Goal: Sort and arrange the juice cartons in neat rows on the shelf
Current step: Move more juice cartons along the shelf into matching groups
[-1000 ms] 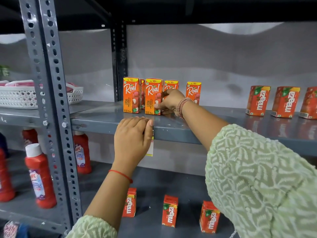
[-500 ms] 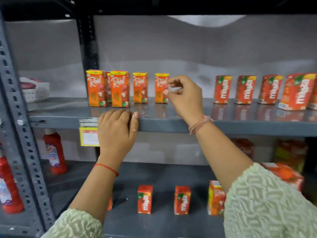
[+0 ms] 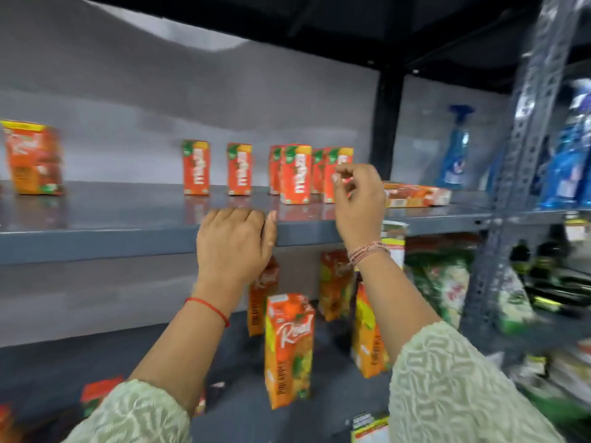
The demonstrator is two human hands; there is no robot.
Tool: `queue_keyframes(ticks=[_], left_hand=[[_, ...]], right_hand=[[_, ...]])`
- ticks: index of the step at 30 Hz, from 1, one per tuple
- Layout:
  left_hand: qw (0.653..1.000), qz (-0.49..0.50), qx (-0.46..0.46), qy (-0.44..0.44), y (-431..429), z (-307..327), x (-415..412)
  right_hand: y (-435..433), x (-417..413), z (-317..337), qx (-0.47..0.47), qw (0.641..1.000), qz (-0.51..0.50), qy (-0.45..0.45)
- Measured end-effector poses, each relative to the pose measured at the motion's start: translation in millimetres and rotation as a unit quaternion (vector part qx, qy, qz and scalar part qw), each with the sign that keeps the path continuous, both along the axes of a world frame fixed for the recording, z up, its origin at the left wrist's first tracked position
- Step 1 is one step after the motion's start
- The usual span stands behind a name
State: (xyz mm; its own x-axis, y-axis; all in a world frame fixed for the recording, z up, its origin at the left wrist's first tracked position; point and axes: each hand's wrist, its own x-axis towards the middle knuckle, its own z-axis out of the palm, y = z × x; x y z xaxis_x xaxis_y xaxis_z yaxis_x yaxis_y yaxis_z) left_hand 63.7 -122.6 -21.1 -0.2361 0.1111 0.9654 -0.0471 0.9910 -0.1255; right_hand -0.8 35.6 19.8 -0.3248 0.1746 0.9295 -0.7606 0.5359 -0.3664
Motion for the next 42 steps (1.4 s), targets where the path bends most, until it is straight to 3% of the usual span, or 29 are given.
queue_keyframes(ticks=[4, 7, 14, 18, 23, 26, 32, 38, 42], left_hand=[[1.000, -0.014, 0.007, -0.001, 48.6, 1.8, -28.1], [1.000, -0.006, 0.025, 0.012, 56.9, -1.3, -35.6], [0.998, 0.000, 0.032, 0.050, 58.7, -5.4, -38.8], [0.998, -0.005, 0.030, 0.061, 59.1, -6.0, -37.8], [0.998, -0.005, 0.026, 0.048, 60.0, -5.9, -35.0], [0.999, -0.009, 0.025, 0.036, 60.4, -5.7, -32.5], [0.999, -0.006, 0.022, 0.024, 60.0, -5.8, -30.8], [0.999, -0.015, 0.024, 0.027, 60.4, -6.0, -30.9], [1.000, -0.012, 0.021, 0.017, 60.5, -4.4, -29.8]], right_hand=[[78.6, -47.0, 13.4, 0.002, 0.994, -0.096, -0.046], [130.5, -73.5, 28.1, 0.031, 0.976, -0.149, -0.155], [156.0, -84.7, 33.6, 0.255, 0.910, -0.069, -0.320], [141.9, -82.0, 21.6, 0.263, 0.905, -0.177, -0.285], [123.2, -80.8, 24.4, 0.185, 0.913, -0.141, -0.336], [130.5, -79.6, 25.5, 0.148, 0.941, -0.063, -0.299], [143.1, -70.5, 43.7, 0.282, 0.936, -0.011, -0.212], [129.4, -67.9, 36.5, 0.135, 0.977, 0.064, -0.155], [125.3, -71.0, 29.3, -0.039, 0.940, 0.226, -0.255]])
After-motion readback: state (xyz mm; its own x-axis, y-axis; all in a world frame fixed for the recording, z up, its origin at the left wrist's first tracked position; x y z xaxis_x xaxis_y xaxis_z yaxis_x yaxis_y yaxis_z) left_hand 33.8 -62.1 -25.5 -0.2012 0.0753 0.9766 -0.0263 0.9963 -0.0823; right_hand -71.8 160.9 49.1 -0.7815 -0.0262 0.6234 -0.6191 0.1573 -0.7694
